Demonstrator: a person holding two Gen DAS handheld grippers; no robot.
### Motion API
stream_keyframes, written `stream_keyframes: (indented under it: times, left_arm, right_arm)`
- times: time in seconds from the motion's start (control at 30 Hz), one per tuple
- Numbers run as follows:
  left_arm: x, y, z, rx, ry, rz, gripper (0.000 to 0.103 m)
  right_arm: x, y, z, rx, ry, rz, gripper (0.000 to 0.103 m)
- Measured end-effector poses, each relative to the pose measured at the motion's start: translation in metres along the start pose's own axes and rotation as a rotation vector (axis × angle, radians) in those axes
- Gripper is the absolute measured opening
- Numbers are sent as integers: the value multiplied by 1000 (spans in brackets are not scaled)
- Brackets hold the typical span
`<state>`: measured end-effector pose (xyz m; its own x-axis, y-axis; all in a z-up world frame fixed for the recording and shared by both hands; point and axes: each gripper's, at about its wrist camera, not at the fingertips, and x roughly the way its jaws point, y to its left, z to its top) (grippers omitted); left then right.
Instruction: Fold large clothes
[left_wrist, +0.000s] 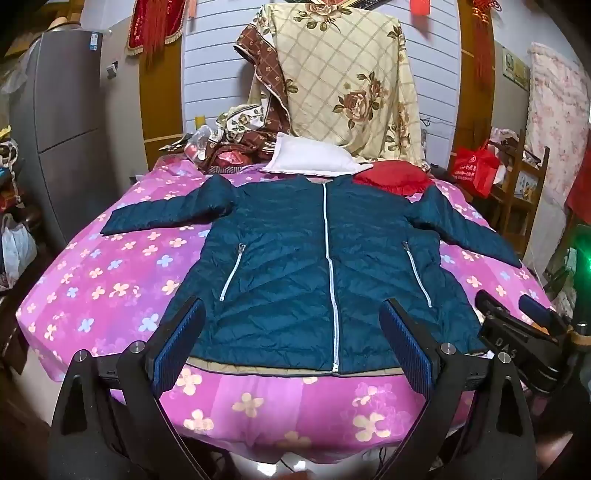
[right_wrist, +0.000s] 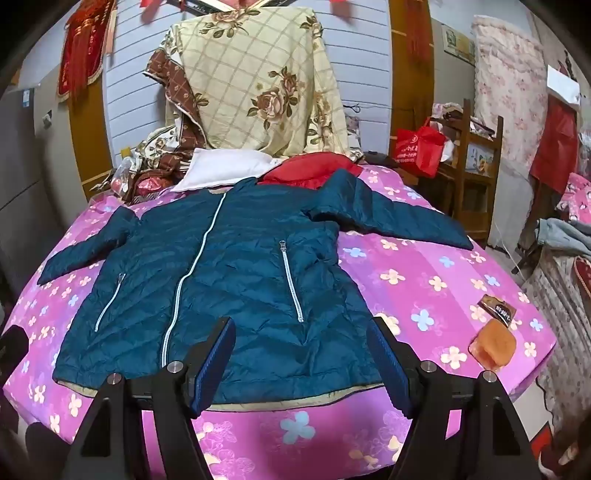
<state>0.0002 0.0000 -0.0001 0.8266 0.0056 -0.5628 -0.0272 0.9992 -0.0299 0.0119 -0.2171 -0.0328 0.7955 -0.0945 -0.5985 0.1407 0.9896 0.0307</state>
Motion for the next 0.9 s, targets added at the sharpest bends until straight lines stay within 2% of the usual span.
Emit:
stream_keyframes:
  times: [0.27, 0.43, 0.57, 0.77, 0.9]
  left_arm:
    - [-1, -6, 0, 18, -3, -19, 95]
    - [5, 1, -5, 16, -1, -1, 95]
    - [11, -4, -7, 52, 8, 15, 95]
    - [27, -8, -14, 49, 107, -66, 95]
    - [29, -12, -17, 47, 142, -109, 95]
  right_arm:
    - [4, -2, -1, 6, 5, -4, 71]
    - [3, -6, -1, 7, 4, -12, 71]
    - [6, -6, -6, 17, -8, -25, 71]
    - [10, -8, -9, 29, -2, -36, 71]
    - [11, -10, -8, 33, -2, -45, 71]
